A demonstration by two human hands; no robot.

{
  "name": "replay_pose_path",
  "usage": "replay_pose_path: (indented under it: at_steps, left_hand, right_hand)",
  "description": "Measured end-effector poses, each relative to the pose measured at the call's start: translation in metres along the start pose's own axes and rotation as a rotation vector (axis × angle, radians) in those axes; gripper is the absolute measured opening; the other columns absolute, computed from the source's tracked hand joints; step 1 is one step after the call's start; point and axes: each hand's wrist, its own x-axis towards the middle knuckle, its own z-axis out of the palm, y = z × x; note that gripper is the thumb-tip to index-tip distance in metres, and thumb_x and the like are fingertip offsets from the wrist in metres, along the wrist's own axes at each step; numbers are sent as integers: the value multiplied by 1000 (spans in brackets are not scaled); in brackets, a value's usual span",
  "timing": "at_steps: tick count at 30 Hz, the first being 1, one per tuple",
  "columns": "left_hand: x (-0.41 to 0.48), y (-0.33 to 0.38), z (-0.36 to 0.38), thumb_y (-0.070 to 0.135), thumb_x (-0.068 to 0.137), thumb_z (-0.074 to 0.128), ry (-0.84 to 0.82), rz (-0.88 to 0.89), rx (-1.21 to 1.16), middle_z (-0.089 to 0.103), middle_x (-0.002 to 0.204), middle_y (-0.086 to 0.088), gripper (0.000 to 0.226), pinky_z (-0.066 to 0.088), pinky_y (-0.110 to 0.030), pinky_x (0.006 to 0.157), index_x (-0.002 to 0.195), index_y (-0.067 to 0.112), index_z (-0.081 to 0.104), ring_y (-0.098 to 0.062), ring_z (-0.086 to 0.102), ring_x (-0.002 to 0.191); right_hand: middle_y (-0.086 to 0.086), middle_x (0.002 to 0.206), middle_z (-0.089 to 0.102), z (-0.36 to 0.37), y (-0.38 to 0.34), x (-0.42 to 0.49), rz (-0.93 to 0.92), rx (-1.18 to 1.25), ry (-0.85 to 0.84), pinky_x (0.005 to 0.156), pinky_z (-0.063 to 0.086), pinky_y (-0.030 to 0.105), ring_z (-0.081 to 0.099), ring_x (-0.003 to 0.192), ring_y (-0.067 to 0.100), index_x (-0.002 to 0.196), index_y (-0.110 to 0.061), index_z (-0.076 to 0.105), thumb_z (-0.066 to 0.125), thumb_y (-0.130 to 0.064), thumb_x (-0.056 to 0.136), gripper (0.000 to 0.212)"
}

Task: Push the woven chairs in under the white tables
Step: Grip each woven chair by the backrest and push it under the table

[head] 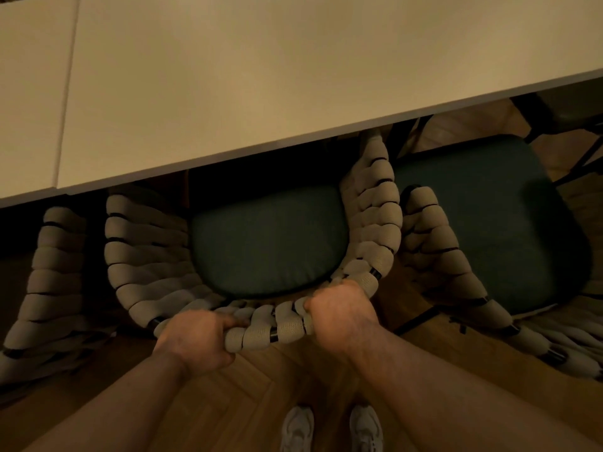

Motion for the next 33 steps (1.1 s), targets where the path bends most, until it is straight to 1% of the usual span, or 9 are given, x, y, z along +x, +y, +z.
replay_pose_path:
  at_steps: [7,10,12,14,16,19,21,24,33]
  left_hand:
    - [0,2,0,56,75,67,-10,-58,4,65,99,31,61,41,-24,74,134,65,56,3,54,91]
    - [-4,11,-4,47,79,71,-50,-117,-1,65,100,28,55,48,-28,79,131,62,59,-2,58,95]
    - [-8,22,-7,39,85,70,-61,-155,12,69,111,21,51,52,-33,86,132,57,60,-10,64,104]
    - [-14,37,-11,33,92,63,-48,-204,74,70,119,10,44,52,-39,91,134,48,63,-19,66,111]
    - [-22,50,-11,29,99,57,-23,-263,141,69,128,0,36,48,-43,100,134,34,62,-26,64,119]
    - [-47,61,1,32,102,54,91,-309,111,55,148,-12,41,31,-53,122,142,20,51,-36,49,138]
    - [-70,67,12,33,101,58,127,-288,39,26,170,-16,67,12,-56,130,161,17,31,-41,21,158]
    - [-98,80,17,33,98,64,92,-260,7,-7,178,-10,98,4,-58,132,170,19,0,-41,-6,163]
    - [-99,235,18,61,95,64,139,6,17,-7,179,-4,102,2,-53,132,171,33,2,-31,-6,164]
  right_hand:
    - [-1,99,66,-12,-1,-6,2,-25,-16,86,48,47,60,93,23,109,-29,68,64,-33,96,14]
    - [-2,104,68,-20,-4,-11,20,-43,-41,86,47,45,62,97,22,114,-31,68,65,-34,97,17]
    - [-2,113,70,-25,-7,-17,38,-50,-40,98,47,47,63,106,23,119,-32,68,65,-33,98,22]
    - [0,127,67,-26,-10,-24,60,-40,-18,121,34,55,59,122,26,131,-32,65,64,-34,98,33]
    - [3,144,58,-20,-15,-39,88,4,20,130,16,57,49,138,30,148,-30,54,64,-36,98,52]
    - [3,176,20,-10,-21,-77,140,134,-1,131,5,59,13,162,31,170,-30,17,68,-33,95,91]
    - [-3,180,1,-6,-23,-104,182,188,-31,130,4,62,-3,165,27,171,-33,3,70,-32,95,101]
    - [-4,180,5,-4,-14,-149,297,235,-54,130,3,64,3,165,27,170,-36,5,70,-43,96,99]
    - [-2,177,21,22,122,-297,629,287,58,126,17,67,18,162,29,170,-30,14,64,-69,91,102]
